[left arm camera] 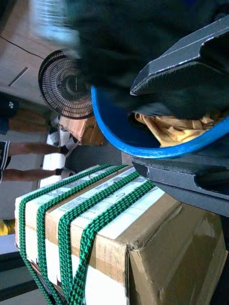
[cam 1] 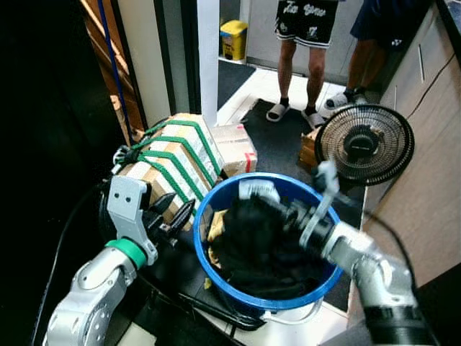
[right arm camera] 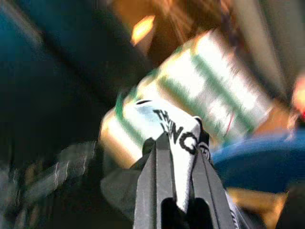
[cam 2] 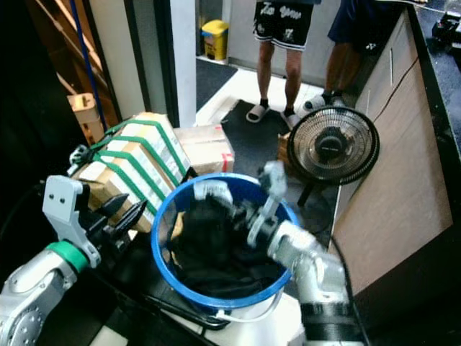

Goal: Clothes washing

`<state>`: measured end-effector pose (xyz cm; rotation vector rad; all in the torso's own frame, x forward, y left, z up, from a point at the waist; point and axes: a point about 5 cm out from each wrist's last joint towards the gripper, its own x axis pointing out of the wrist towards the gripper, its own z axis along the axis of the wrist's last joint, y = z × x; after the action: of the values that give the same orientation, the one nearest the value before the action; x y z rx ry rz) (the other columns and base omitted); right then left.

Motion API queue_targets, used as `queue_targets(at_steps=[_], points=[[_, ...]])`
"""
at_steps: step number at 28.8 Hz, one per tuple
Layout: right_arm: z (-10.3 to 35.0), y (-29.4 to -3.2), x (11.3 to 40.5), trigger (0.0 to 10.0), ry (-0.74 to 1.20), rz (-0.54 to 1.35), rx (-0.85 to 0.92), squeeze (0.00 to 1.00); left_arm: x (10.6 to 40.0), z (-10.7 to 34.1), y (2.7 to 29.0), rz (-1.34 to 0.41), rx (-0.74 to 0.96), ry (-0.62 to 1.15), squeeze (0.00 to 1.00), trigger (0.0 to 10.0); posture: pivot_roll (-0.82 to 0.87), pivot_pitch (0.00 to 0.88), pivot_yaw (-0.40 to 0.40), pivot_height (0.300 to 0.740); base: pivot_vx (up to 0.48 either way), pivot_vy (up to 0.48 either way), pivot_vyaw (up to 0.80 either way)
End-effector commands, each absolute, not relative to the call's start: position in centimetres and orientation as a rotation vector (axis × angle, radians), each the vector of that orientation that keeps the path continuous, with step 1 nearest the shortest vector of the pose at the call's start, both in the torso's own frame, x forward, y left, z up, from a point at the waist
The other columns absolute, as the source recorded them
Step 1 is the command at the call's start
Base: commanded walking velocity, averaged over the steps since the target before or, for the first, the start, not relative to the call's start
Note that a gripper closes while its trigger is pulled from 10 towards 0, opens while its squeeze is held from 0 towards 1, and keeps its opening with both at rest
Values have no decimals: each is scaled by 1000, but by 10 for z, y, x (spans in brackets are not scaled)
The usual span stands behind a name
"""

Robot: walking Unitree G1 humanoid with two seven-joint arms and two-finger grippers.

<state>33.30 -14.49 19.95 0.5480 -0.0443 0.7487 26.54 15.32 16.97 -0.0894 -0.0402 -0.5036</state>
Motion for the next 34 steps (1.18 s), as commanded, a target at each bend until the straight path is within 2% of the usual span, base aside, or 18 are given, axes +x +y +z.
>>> queue_targets(at_steps=[1, 6, 10, 11, 12, 13, 14, 17, 22, 25, 29, 34], points=[[220, -162, 341, 0, -186, 637, 638, 0, 267, 167, 157, -488, -85, -33, 0, 10000, 164, 20, 60, 740, 0, 0, 0], [257, -176, 344, 0, -387, 561, 784, 0, 269, 171, 160, -461, -91, -55, 0, 10000, 166, 16, 61, 740, 0, 0, 0], [263, -178, 345, 0, -417, 516, 768, 0, 270, 173, 163, -435, -94, -67, 0, 10000, 166, 14, 62, 740, 0, 0, 0], [261, -177, 346, 3725, -395, 466, 682, 0, 272, 174, 164, -414, -93, -74, 0, 10000, 166, 14, 62, 740, 0, 0, 0], [257, -174, 346, 10000, -388, 421, 573, 0, 274, 175, 166, -394, -92, -79, 0, 10000, 165, 11, 62, 740, 0, 0, 0], [257, -174, 346, 10000, -388, 421, 573, 0, 274, 175, 166, -394, -92, -79, 0, 10000, 165, 11, 62, 740, 0, 0, 0], [245, -168, 343, 10000, -353, 419, 500, 0, 276, 178, 166, -381, -90, -91, 0, 10000, 165, 11, 62, 740, 0, 0, 0], [242, -166, 342, 10000, -348, 429, 504, 0, 276, 179, 165, -381, -90, -94, 0, 10000, 165, 11, 62, 740, 0, 0, 0], [240, -147, 329, 10000, -348, 617, 647, 0, 274, 185, 158, -429, -72, -116, 0, 10000, 165, 11, 62, 740, 0, 0, 0], [244, -137, 318, 10000, -359, 685, 646, 0, 273, 191, 155, -446, -79, -137, 0, 10000, 165, 11, 62, 740, 0, 0, 0], [241, -134, 316, 10000, -361, 646, 607, 0, 273, 195, 155, -442, -77, -151, 0, 10000, 159, 0, 67, 740, 0, 0, 0], [229, -135, 315, 10000, -356, 573, 597, 0, 274, 197, 158, -415, -73, -163, 0, 10000, 158, 0, 69, 740, 0, 0, -800]])
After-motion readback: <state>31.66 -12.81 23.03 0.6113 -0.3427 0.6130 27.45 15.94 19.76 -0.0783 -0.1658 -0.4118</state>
